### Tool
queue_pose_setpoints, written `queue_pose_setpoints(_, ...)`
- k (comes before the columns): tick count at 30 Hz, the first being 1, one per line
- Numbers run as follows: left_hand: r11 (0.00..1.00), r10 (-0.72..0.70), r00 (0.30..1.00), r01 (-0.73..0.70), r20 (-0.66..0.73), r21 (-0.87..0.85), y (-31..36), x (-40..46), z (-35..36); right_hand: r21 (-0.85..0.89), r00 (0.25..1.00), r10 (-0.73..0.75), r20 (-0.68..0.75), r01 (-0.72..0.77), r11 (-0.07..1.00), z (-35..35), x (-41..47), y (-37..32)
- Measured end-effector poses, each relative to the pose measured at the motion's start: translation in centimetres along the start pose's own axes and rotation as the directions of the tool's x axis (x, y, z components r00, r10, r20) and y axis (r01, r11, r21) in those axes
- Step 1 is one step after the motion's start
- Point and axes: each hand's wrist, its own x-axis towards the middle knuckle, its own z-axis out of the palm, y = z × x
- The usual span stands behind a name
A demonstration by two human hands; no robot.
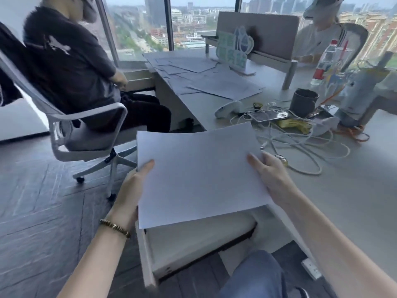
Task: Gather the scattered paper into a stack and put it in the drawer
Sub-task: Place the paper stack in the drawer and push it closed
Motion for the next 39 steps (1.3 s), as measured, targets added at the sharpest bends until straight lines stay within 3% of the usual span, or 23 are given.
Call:
queue_pose_setpoints(6,0.998,-0.014,0.997,0.019,-0.078,0.063,-0.8,0.7,-4.3,-0.018,0.995,0.069,0.071,-0.068,0.998,4.5,1.6,1.1)
queue_pose_setpoints(17,0.991,-0.112,0.990,0.117,-0.087,0.058,-4.1,0.9,-5.4,-0.064,0.935,0.354,-0.023,-0.355,0.933,7.2,2.4,5.0)
queue_pose_setpoints(23,0.961,-0.263,0.960,0.253,-0.092,-0.113,-7.8,2.8,-6.1,-0.139,0.919,0.393,-0.015,-0.392,0.910,7.2,3.0,7.5)
queue_pose_setpoints(30,0.919,-0.363,0.930,0.347,-0.063,-0.187,-8.9,3.1,-4.5,-0.325,0.902,0.430,0.032,-0.397,0.858,7.6,4.8,9.7)
queue_pose_setpoints(39,0.868,-0.455,0.889,0.432,-0.043,-0.244,-11.4,3.8,-3.6,-0.291,0.881,0.470,0.051,-0.437,0.851,9.0,6.1,12.1)
